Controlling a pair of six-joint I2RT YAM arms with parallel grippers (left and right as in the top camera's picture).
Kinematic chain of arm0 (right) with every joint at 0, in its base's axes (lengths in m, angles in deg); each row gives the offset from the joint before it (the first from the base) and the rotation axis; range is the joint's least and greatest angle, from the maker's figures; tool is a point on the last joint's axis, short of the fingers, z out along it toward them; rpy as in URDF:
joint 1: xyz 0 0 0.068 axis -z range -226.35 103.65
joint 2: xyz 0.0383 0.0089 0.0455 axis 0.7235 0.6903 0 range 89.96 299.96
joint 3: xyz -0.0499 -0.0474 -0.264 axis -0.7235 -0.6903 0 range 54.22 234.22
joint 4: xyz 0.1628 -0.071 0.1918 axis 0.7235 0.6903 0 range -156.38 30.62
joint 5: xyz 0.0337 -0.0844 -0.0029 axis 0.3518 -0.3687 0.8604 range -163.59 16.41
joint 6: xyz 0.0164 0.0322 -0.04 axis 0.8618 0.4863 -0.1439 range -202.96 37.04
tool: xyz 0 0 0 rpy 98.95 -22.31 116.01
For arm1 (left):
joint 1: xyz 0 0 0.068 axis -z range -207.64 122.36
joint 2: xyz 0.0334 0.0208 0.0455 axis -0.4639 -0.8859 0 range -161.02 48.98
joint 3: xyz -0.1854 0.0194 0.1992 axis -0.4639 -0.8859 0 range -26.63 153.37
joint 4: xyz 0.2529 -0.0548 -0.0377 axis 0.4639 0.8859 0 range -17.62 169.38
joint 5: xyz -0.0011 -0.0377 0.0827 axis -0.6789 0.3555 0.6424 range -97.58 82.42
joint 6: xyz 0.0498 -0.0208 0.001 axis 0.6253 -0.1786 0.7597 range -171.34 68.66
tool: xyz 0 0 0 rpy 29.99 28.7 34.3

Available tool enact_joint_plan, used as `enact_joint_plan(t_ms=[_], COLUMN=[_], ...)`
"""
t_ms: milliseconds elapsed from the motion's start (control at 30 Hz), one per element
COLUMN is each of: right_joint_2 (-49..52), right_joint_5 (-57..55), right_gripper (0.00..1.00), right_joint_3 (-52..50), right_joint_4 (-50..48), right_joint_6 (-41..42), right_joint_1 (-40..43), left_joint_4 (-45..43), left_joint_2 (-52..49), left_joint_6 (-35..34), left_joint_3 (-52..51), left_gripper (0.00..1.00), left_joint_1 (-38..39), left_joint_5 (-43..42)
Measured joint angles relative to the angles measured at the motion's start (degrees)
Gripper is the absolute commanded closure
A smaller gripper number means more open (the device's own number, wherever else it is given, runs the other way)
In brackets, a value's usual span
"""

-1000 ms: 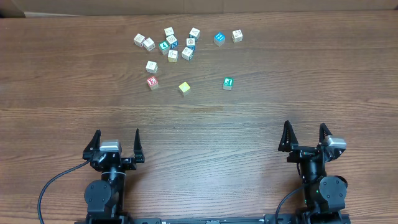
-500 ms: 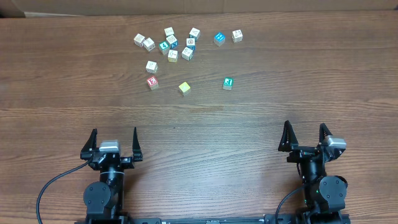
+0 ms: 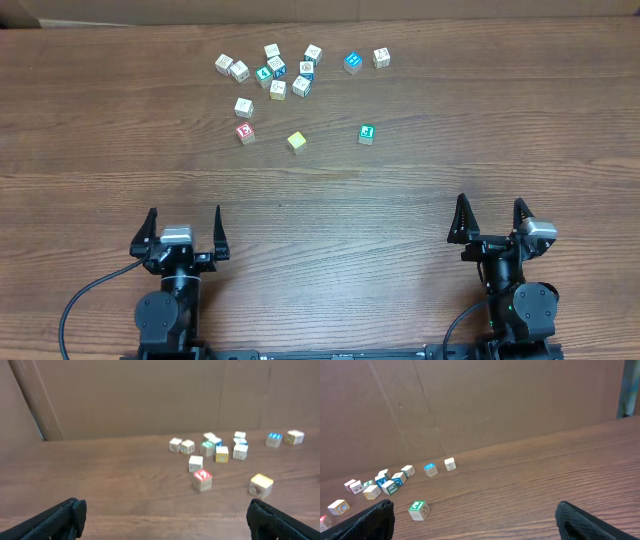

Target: Form a tower

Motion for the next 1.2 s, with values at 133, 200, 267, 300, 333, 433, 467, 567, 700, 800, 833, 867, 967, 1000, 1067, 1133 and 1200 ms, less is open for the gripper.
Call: enact_joint_plan(t_ms=[133, 200, 267, 300, 333, 433, 467, 567, 700, 800, 833, 867, 967, 1000, 1067, 1133, 1200], right_joint_2=[0.0, 0.0, 0.0, 0.0, 0.0, 0.0, 0.0, 0.0, 0.0, 0.0, 0.0, 0.0, -0.1, -0.1, -0.2, -0.2, -0.2], right_joint_5=[0.0, 0.0, 0.0, 0.0, 0.0, 0.0, 0.0, 0.0, 0.0, 0.0, 0.0, 0.0, 0.0, 0.0, 0.0, 0.0, 0.0], right_gripper=[0.00, 0.00, 0.00, 0.00, 0.00, 0.00, 0.00, 0.00, 0.00, 0.00, 0.00, 0.00, 0.00, 0.00, 0.00, 0.00, 0.00], right_joint_3=[0.0, 0.0, 0.0, 0.0, 0.0, 0.0, 0.0, 0.0, 0.0, 0.0, 0.0, 0.0, 0.0, 0.0, 0.0, 0.0, 0.0], right_joint_4=[0.0, 0.0, 0.0, 0.0, 0.0, -0.1, 0.0, 0.0, 0.0, 0.0, 0.0, 0.0, 0.0, 0.0, 0.0, 0.0, 0.0], right_joint_6=[0.0, 0.0, 0.0, 0.0, 0.0, 0.0, 0.0, 0.0, 0.0, 0.0, 0.0, 0.0, 0.0, 0.0, 0.0, 0.0, 0.0], right_joint_1=[0.0, 0.0, 0.0, 0.0, 0.0, 0.0, 0.0, 0.0, 0.0, 0.0, 0.0, 0.0, 0.0, 0.0, 0.0, 0.0, 0.0], left_joint_4=[-4.2, -4.5, -4.4, -4.4, -4.2, -1.9, -0.9, 3.5, 10.4, 17.3, 20.0, 22.4, 32.1, 35.1, 42.0, 46.9, 51.3], left_joint_2=[0.0, 0.0, 0.0, 0.0, 0.0, -0.1, -0.3, -3.2, -13.3, -24.1, -28.2, -32.1, -45.4, -49.9, -59.9, -68.2, -76.6], left_joint_6=[0.0, 0.0, 0.0, -0.1, -0.1, -0.2, -0.2, -0.2, -0.2, -0.3, -0.3, -0.3, -0.3, -0.3, -0.2, -0.2, -0.2], left_joint_3=[0.0, 0.1, 0.5, 0.8, 1.5, 5.4, 7.4, 15.6, 31.6, 46.4, 51.9, 57.3, 75.3, 81.6, 95.4, 106.7, 117.8], left_gripper=[0.00, 0.00, 0.00, 0.00, 0.00, 0.00, 0.00, 0.00, 0.00, 0.00, 0.01, 0.01, 0.00, 0.00, 0.00, 0.00, 0.00], left_joint_1=[0.0, 0.0, 0.0, 0.0, 0.0, 0.0, 0.0, 0.0, 0.0, 0.0, 0.0, 0.0, 0.0, 0.0, 0.0, 0.0, 0.0], left_joint_5=[0.0, 0.0, -0.1, -0.2, -0.5, -1.7, -1.9, -2.3, -2.4, -2.6, -2.8, -3.1, -4.5, -5.0, -5.7, -5.9, -6.2])
